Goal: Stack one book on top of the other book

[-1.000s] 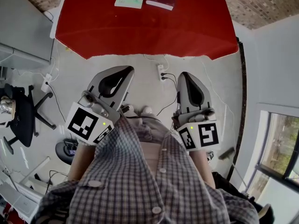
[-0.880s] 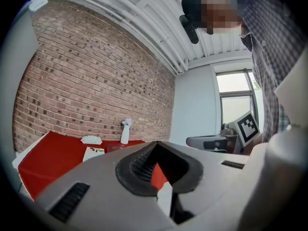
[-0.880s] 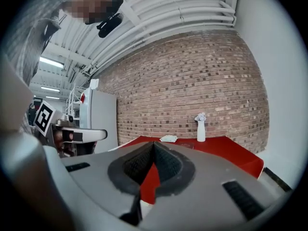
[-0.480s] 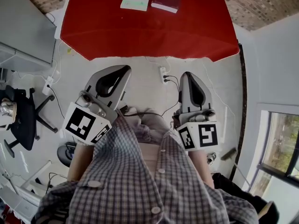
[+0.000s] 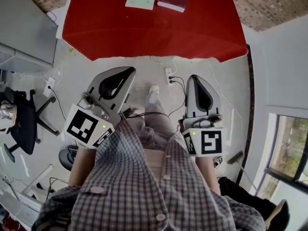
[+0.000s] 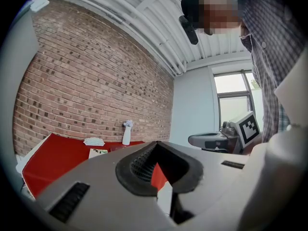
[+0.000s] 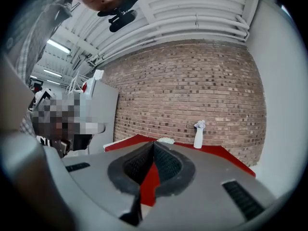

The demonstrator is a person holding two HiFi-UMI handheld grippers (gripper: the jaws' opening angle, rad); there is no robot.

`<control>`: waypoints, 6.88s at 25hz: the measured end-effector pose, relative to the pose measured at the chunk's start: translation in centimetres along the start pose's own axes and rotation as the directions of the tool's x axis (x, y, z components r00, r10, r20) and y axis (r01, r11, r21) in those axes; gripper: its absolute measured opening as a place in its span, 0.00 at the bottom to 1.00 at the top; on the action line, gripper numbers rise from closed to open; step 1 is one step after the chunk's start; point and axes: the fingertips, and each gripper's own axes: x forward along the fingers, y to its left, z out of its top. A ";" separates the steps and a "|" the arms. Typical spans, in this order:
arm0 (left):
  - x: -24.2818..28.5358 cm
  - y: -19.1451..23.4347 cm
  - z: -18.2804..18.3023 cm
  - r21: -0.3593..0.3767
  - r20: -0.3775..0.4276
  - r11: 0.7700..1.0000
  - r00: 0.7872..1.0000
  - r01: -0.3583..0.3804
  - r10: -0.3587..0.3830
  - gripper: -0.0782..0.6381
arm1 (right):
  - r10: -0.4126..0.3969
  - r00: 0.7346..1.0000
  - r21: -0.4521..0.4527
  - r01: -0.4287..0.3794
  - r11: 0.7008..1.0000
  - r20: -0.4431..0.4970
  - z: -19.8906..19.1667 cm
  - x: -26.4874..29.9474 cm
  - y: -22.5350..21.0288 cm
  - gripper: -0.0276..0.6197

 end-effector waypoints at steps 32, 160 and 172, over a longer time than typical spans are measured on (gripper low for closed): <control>16.7 9.5 2.0 0.012 -0.004 0.980 0.980 -0.199 0.199 0.12 | 0.158 0.987 0.037 -0.159 0.987 0.023 0.3 17.9 -14.2 0.05; 43.0 33.5 -17.3 -0.295 -0.514 0.933 0.857 -0.204 0.025 0.32 | 0.270 0.799 0.376 -0.060 0.925 -0.538 -20.4 46.0 -25.9 0.34; 43.4 33.5 -19.6 -0.315 -0.571 0.924 0.821 -0.218 -0.001 0.37 | 0.327 0.798 0.524 -0.017 0.852 -0.506 -21.8 46.2 -25.5 0.40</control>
